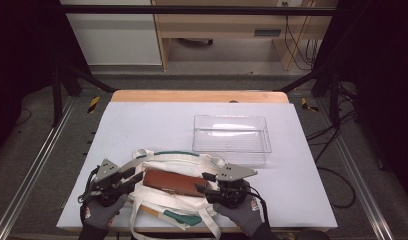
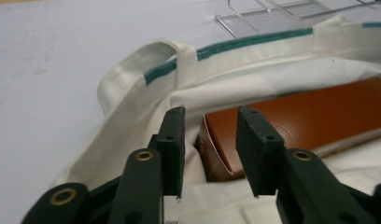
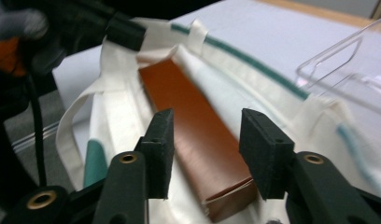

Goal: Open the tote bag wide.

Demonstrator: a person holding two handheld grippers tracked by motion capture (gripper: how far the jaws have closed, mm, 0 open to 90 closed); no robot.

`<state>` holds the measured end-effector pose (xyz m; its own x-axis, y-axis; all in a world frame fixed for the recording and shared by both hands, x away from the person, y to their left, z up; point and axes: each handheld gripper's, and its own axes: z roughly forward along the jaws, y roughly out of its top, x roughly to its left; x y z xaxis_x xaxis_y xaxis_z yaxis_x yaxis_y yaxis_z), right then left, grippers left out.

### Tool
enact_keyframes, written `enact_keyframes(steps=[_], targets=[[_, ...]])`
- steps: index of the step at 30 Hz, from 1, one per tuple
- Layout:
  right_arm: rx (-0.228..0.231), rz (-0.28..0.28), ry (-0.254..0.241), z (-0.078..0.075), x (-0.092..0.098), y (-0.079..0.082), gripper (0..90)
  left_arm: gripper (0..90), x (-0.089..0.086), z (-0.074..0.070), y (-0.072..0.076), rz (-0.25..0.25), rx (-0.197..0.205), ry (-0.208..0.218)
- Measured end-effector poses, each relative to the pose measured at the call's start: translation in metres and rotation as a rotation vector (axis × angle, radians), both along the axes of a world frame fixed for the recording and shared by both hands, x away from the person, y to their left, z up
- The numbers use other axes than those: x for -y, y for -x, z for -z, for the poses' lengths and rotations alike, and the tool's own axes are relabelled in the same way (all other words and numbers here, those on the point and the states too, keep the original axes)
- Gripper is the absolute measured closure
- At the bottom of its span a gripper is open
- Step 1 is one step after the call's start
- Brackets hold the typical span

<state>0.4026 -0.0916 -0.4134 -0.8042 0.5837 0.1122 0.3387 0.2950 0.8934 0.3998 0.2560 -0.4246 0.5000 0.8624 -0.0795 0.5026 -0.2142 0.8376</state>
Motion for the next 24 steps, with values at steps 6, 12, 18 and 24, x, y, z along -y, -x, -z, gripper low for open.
enact_keyframes(steps=[6, 12, 18, 24], targets=[[-0.045, 0.007, 0.032, -0.005, -0.002, -0.009, 37.3, 53.7, -0.007, 0.002, 0.003, -0.005, -0.007, 0.014], [-0.063, -0.032, 0.053, -0.003, -0.017, -0.013, 32.4, 52.6, -0.010, 0.010, 0.007, 0.006, -0.045, 0.000], [-0.079, -0.072, 0.080, 0.003, -0.034, -0.018, 29.8, 52.2, -0.006, 0.015, 0.011, 0.025, -0.054, -0.055], [-0.090, -0.095, 0.148, 0.011, -0.051, -0.025, 30.2, 50.5, -0.008, 0.018, 0.010, 0.029, -0.067, -0.058]])
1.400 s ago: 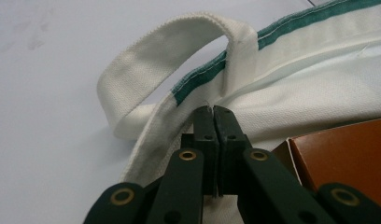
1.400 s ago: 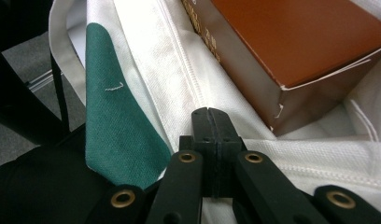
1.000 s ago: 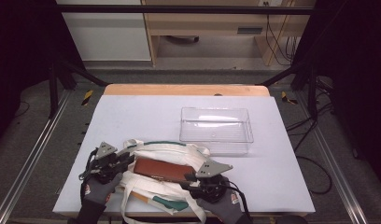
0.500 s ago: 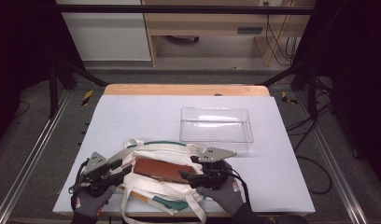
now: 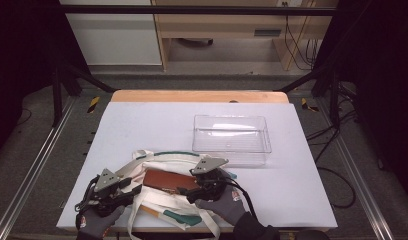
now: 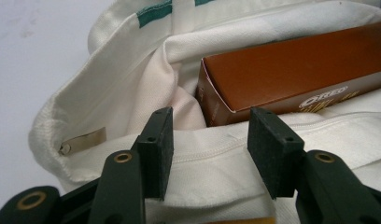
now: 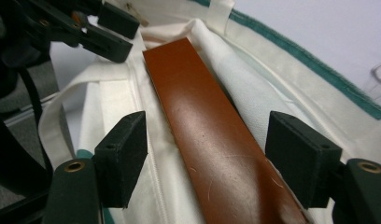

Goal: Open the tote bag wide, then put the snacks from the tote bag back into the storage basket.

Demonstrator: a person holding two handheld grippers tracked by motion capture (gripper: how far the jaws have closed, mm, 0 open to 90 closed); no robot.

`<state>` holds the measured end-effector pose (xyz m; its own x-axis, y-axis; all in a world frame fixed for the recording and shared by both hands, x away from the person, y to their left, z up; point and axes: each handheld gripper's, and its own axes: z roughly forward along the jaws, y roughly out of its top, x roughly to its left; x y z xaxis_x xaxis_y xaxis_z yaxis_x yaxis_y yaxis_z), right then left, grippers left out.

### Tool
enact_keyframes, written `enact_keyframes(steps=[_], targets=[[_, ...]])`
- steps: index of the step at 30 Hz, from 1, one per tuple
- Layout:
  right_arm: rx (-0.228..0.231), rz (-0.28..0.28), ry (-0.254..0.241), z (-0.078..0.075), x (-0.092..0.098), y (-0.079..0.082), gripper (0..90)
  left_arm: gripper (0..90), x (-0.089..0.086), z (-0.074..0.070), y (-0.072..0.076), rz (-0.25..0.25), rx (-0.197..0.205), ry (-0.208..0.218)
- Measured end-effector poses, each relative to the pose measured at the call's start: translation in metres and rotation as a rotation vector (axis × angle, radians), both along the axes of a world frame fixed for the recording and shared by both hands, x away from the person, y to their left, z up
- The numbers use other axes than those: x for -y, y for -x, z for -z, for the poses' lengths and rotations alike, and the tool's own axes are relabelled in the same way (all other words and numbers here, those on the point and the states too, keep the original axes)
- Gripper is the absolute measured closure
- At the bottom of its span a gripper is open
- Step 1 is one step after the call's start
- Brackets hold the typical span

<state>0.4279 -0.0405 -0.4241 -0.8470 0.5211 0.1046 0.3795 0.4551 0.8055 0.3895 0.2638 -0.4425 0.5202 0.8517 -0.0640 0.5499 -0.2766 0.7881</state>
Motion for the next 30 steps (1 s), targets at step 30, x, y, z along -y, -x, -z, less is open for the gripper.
enact_keyframes(steps=[30], targets=[[0.021, -0.064, 0.222, 0.024, -0.011, -0.013, 30.8, 44.5, -0.003, -0.003, 0.001, 0.017, 0.002, 0.002]])
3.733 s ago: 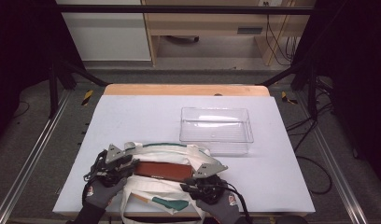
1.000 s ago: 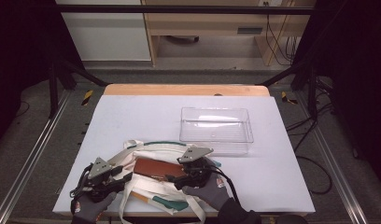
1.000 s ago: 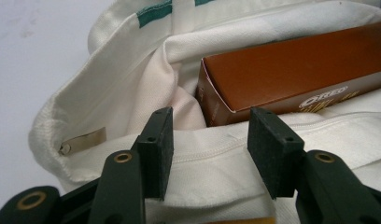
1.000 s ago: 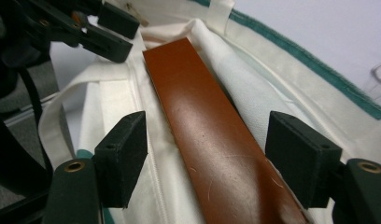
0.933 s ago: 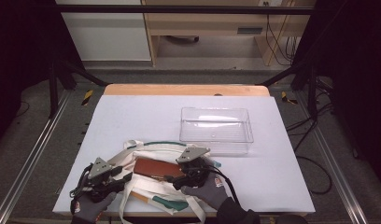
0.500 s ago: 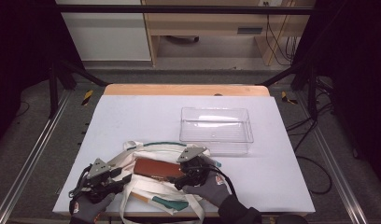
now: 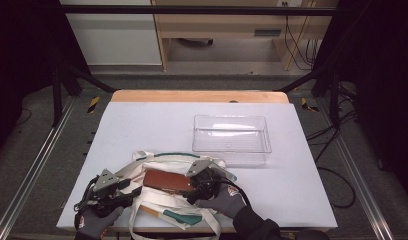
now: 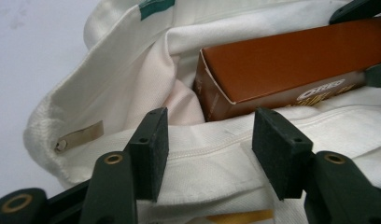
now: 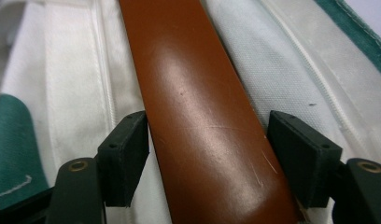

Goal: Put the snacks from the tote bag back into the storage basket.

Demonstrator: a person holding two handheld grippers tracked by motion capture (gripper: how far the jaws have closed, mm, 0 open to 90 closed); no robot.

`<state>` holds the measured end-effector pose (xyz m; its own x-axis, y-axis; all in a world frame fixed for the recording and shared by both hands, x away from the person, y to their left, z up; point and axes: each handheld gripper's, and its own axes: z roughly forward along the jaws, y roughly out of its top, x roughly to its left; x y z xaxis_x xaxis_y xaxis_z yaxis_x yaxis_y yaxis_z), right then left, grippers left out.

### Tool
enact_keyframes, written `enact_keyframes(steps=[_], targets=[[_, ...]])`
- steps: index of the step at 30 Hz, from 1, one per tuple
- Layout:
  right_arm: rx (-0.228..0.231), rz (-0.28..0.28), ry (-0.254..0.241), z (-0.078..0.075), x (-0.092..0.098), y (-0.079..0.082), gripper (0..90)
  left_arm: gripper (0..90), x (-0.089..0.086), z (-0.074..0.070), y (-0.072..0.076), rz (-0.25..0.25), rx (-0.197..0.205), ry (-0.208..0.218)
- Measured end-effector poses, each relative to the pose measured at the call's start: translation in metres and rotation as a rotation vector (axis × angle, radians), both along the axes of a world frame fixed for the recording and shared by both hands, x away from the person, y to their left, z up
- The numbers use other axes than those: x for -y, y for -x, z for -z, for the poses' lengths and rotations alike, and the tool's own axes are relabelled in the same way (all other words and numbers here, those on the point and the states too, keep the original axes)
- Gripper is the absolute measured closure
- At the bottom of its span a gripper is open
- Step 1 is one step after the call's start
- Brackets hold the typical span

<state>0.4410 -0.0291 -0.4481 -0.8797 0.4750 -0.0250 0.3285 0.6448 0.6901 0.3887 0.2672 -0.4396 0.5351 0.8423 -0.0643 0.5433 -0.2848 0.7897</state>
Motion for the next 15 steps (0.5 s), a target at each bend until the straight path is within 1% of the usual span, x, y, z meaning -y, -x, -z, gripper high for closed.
enact_keyframes(steps=[3, 6, 7, 8, 9, 10, 12, 15], targets=[[0.014, -0.013, 0.013, 0.001, -0.001, 0.001, 32.3, 44.3, -0.005, -0.006, 0.000, -0.024, 0.032, 0.010], [-0.003, -0.029, 0.012, 0.000, 0.001, -0.001, 34.3, 43.5, -0.012, -0.011, -0.004, -0.039, 0.053, 0.026], [-0.008, -0.034, 0.012, 0.000, 0.001, -0.002, 34.9, 43.5, -0.013, -0.011, -0.005, -0.039, 0.051, 0.037], [-0.014, -0.038, 0.012, -0.001, 0.001, -0.002, 35.8, 43.5, -0.013, -0.010, -0.005, -0.038, 0.047, 0.035], [-0.024, -0.042, 0.009, -0.001, 0.002, -0.002, 36.4, 43.5, -0.013, -0.008, -0.007, -0.034, 0.039, 0.017], [-0.026, -0.050, 0.012, -0.002, 0.002, -0.003, 36.9, 43.6, -0.012, -0.005, -0.008, -0.028, 0.022, 0.011], [-0.036, -0.061, 0.028, -0.005, 0.002, -0.003, 38.1, 43.5, -0.010, 0.000, -0.009, -0.028, 0.010, -0.013], [-0.045, -0.073, 0.054, -0.010, 0.001, -0.003, 39.0, 43.3, -0.010, 0.001, -0.009, -0.031, 0.008, 0.000]])
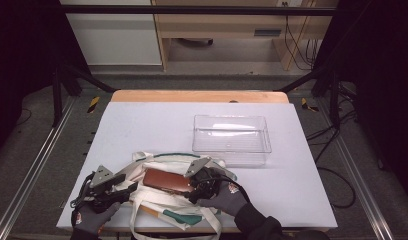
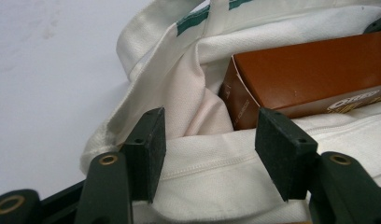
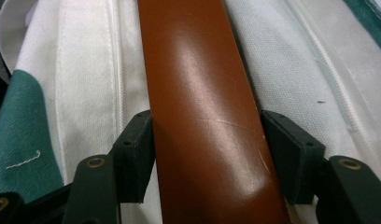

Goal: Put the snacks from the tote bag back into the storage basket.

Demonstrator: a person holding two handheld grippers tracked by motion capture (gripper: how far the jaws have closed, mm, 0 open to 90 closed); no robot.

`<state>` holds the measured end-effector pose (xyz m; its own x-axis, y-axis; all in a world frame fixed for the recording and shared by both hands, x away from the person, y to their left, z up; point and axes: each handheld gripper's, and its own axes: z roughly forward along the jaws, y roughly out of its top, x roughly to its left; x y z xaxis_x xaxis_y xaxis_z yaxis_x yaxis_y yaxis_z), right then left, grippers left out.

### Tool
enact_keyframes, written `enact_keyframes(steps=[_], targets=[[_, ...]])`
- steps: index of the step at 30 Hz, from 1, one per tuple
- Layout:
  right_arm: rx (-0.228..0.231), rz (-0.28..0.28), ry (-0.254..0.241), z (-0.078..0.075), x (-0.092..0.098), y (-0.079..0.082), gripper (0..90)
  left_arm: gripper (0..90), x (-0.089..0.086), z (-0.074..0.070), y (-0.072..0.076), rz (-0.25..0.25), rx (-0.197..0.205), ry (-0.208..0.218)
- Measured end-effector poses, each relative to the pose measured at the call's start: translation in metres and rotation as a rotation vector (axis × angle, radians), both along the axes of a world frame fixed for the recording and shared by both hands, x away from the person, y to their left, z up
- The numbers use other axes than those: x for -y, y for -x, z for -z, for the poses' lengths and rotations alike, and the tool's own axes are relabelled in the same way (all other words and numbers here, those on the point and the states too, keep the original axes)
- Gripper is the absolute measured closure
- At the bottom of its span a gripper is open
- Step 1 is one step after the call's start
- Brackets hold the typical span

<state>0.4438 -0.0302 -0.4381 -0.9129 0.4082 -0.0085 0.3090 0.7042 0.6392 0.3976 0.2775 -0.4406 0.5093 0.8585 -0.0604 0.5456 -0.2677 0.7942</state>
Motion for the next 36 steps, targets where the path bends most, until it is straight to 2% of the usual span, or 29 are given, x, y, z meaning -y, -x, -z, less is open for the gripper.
enact_keyframes(steps=[5, 10, 12, 14, 18, 21, 25, 27, 29, 32, 36], targets=[[-0.017, 0.011, -0.031, -0.010, 0.002, 0.001, 40.3, 42.8, 0.002, 0.003, 0.000, 0.009, -0.020, -0.022], [-0.004, 0.017, -0.077, -0.025, 0.005, 0.004, 42.3, 42.8, 0.003, 0.003, 0.001, 0.012, -0.014, -0.025], [-0.032, 0.025, -0.102, -0.030, 0.007, 0.005, 43.1, 43.0, 0.003, 0.003, 0.001, 0.011, -0.015, -0.023], [-0.038, 0.030, -0.091, -0.033, 0.008, 0.008, 43.2, 42.9, 0.003, 0.003, 0.001, 0.012, -0.015, -0.024], [-0.037, 0.046, -0.072, -0.019, 0.008, 0.017, 42.9, 43.3, 0.004, 0.003, 0.002, 0.016, -0.012, -0.025], [-0.021, 0.057, -0.107, -0.008, 0.010, 0.018, 42.1, 42.5, 0.004, 0.002, 0.003, 0.018, -0.007, -0.023], [-0.013, 0.069, -0.127, -0.009, 0.010, 0.019, 38.8, 41.2, 0.002, 0.000, 0.004, 0.025, 0.008, 0.007], [-0.017, 0.064, -0.146, -0.012, 0.009, 0.018, 35.3, 38.8, 0.001, -0.003, 0.005, 0.033, 0.023, 0.021], [0.000, 0.061, -0.160, -0.016, 0.008, 0.017, 31.9, 37.5, 0.000, -0.006, 0.007, 0.039, 0.047, 0.032], [0.014, 0.065, -0.151, -0.020, 0.004, 0.015, 30.3, 35.2, 0.000, -0.011, 0.011, 0.051, 0.078, 0.045], [-0.024, 0.060, -0.121, -0.015, 0.000, 0.010, 29.3, 30.3, 0.002, -0.016, 0.013, 0.046, 0.098, 0.046]])
